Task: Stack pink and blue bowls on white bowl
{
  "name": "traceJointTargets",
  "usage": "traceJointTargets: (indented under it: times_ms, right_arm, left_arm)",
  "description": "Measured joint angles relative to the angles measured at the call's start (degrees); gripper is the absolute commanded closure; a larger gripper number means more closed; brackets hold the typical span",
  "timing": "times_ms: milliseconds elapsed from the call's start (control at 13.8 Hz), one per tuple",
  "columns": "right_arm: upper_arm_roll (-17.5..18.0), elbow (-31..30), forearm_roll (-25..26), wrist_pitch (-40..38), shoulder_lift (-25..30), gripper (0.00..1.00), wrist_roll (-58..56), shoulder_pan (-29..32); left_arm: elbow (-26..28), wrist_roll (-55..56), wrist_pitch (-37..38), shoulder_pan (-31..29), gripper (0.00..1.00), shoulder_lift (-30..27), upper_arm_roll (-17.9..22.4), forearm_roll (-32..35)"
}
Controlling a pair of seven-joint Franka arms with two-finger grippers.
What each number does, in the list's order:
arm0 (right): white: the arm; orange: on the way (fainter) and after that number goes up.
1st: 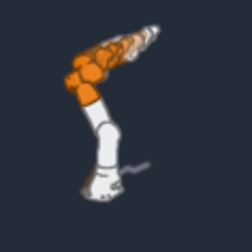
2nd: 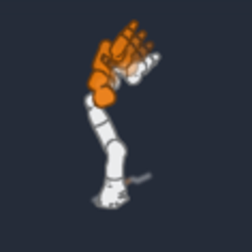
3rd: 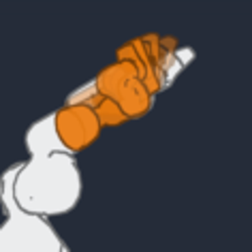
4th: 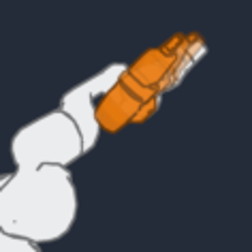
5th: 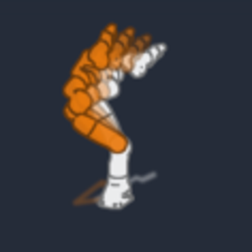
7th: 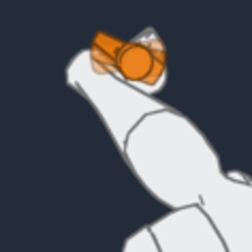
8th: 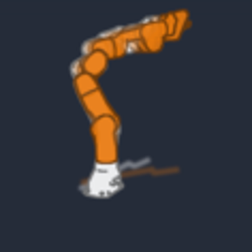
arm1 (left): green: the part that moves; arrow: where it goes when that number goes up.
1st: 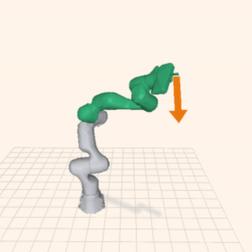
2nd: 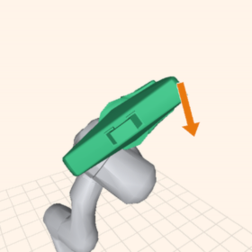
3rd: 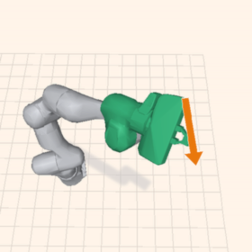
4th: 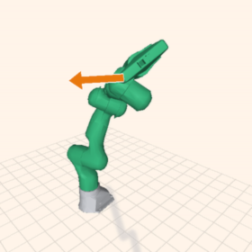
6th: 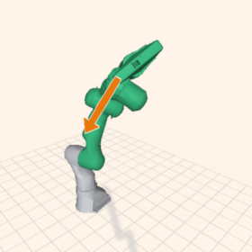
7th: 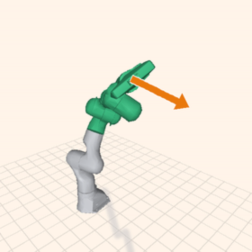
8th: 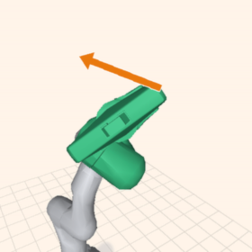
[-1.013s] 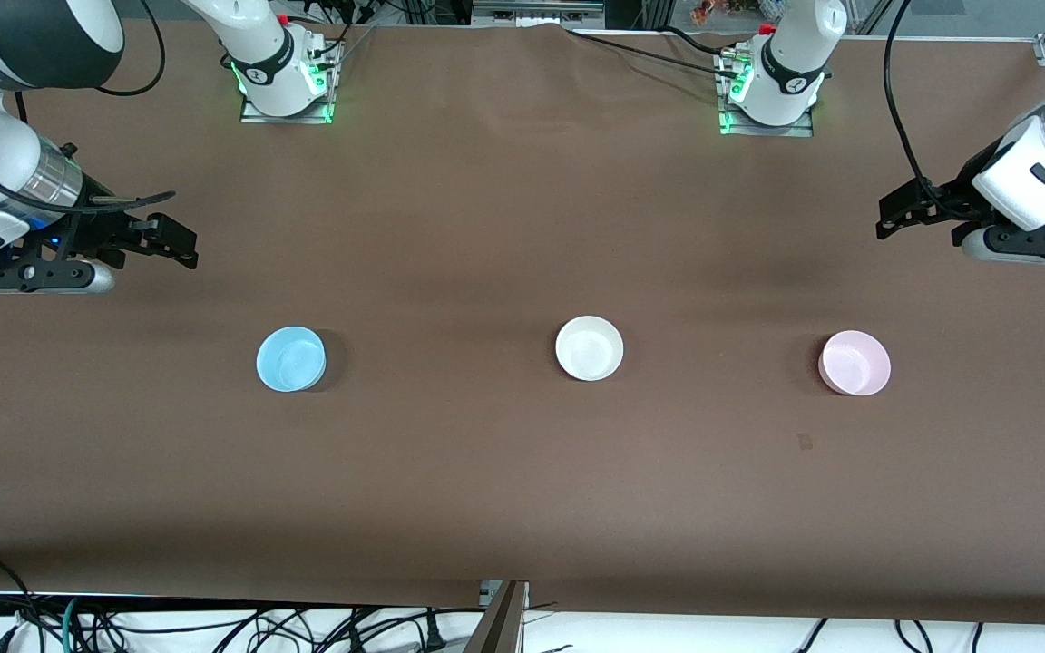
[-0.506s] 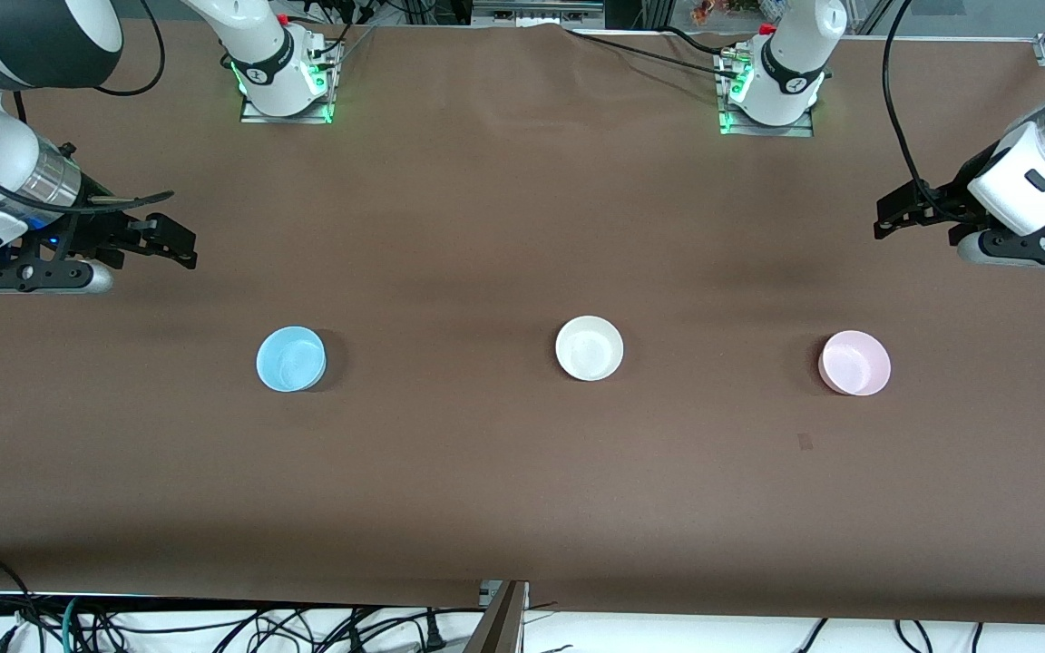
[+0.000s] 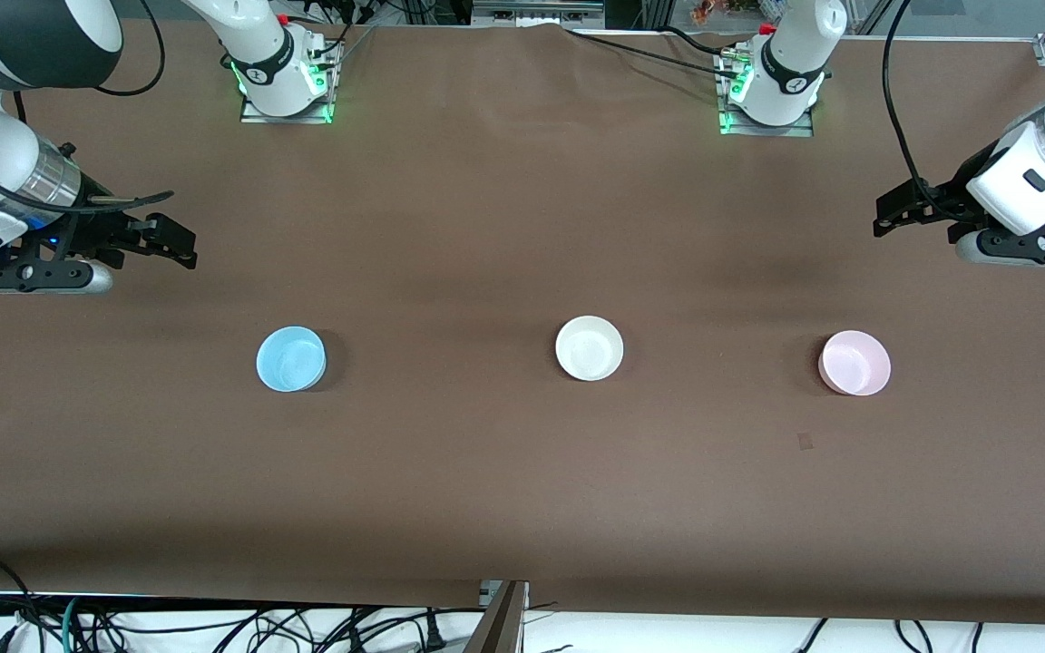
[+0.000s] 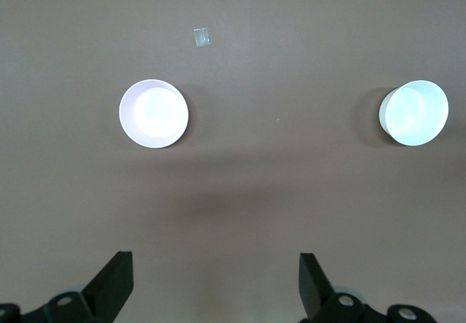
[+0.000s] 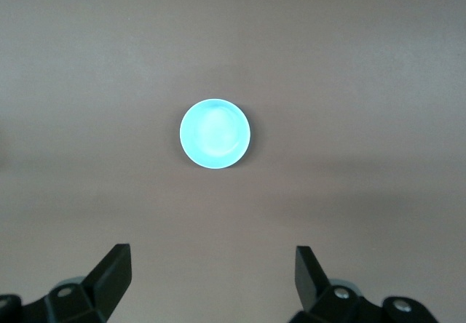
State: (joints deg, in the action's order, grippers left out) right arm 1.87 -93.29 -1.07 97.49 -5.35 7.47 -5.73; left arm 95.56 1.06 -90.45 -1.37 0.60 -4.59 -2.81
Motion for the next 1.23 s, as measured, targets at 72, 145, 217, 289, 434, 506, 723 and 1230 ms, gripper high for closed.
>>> traceJointTargets:
  times_ms: [72,145,217,289,434,506,723,1230]
  right_arm:
    - [0.00,0.00,0.00,-0.02,0.00,0.01,0.00,0.00]
    - [0.00,0.00,0.00,-0.03,0.00,0.01,0.00,0.00]
    - [0.00,0.00,0.00,-0.03,0.00,0.01,0.00,0.00]
    - [0.00,0.00,0.00,-0.03,0.00,0.01,0.00,0.00]
    - [0.00,0.00,0.00,-0.03,0.00,0.01,0.00,0.00]
    - [0.00,0.00,0.00,-0.04,0.00,0.01,0.00,0.00]
    - [-0.01,0.00,0.00,-0.04,0.00,0.01,0.00,0.02]
    - [-0.01,0.02,0.00,-0.06,0.00,0.01,0.00,0.06]
  left_arm:
    - [0.00,0.00,0.01,0.00,0.00,0.00,0.00,0.00]
    - [0.00,0.00,0.02,0.00,0.00,0.00,0.00,0.00]
    - [0.00,0.00,0.04,0.00,0.00,0.00,0.00,0.00]
    - [0.00,0.00,0.07,-0.01,0.00,0.00,0.00,0.00]
    - [0.00,0.00,0.22,-0.06,0.00,0.04,0.05,0.00]
    - [0.02,0.00,0.58,-0.11,0.00,0.15,0.09,0.00]
    - [0.08,0.00,2.51,-1.36,0.00,1.99,0.28,0.62]
    - [-0.60,0.00,-2.94,-7.84,0.00,12.49,0.91,7.94]
